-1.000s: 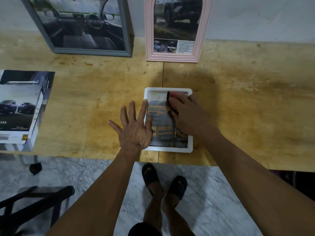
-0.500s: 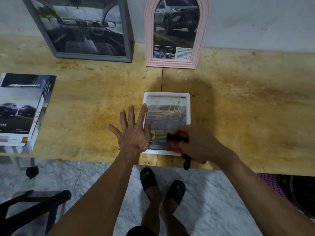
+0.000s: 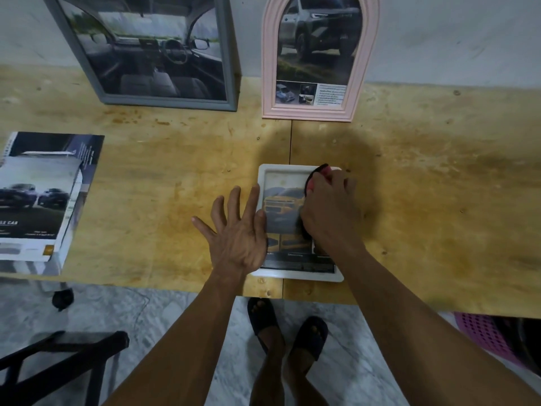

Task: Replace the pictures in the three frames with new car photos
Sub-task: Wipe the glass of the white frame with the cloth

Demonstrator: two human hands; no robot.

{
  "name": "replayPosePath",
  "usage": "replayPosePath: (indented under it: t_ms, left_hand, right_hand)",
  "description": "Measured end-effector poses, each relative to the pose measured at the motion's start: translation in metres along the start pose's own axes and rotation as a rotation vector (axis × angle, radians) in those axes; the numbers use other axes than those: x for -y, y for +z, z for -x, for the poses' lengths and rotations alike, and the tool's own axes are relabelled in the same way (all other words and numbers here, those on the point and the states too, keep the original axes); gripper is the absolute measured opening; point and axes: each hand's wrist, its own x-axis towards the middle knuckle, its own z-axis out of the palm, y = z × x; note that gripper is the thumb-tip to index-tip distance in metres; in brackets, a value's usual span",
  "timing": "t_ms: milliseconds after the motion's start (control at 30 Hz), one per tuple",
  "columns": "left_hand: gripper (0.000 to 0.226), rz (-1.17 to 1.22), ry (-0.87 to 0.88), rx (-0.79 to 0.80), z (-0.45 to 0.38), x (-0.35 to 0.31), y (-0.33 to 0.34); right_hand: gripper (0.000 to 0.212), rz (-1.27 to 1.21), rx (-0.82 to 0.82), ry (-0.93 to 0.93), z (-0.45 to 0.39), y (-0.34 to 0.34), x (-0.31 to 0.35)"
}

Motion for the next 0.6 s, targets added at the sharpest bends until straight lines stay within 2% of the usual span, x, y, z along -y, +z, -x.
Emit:
replayPosePath:
  t_ms: [167,333,433,533,600]
  left_hand:
    - [0.050,-0.002,-0.004,-0.004,0.000,-0.001,0.001]
    - [0.051,-0.009,-0.014,-0.012,-0.001,0.000,0.001]
    - [0.049,0.008,-0.027,-0.009,0.000,0.000,0.001]
    - [0.048,0.026,-0.026,0.000,0.000,-0.001,0.000]
    - [0.048,0.025,-0.023,0.000,0.000,-0.001,-0.001]
  right_hand:
    - [0.025,-0.052,-0.018,-0.064,-0.010,0.009,0.020]
    - [0.033,-0.032,0.109,-0.333,-0.002,0.022,0.050]
    - [0.023,-0.012,0.081,-0.287,0.011,0.021,0.039]
    - [0.033,0.122,0.032,-0.201,0.014,0.010,0.010]
    - [0.031,0.134,0.035,-0.094,0.008,0.004,-0.006]
